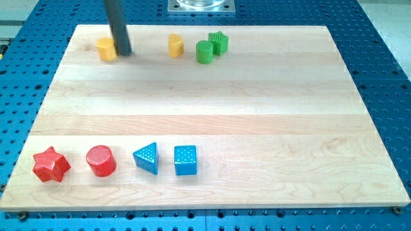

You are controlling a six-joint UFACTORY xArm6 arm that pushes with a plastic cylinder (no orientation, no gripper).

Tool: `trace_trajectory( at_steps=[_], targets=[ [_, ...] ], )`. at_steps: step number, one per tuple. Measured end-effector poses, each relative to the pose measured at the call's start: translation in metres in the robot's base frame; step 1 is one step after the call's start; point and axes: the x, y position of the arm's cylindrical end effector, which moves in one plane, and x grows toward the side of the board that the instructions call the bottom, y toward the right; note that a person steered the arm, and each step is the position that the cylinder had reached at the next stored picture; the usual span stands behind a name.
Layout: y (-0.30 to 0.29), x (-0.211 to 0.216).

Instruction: Place the yellow heart diagonally bottom right to the yellow hexagon

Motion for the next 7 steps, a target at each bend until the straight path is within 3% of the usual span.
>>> trace_trajectory(
  at_steps=[1,2,3,4,5,6,7],
  targets=[
    [-0.01,0.028],
    [-0.048,0.014],
    [-0.054,0.042],
    [-0.093,0.017],
    [-0.044,-0.011],
    [-0.037,-0.009],
    [0.008,-0.023]
  ],
)
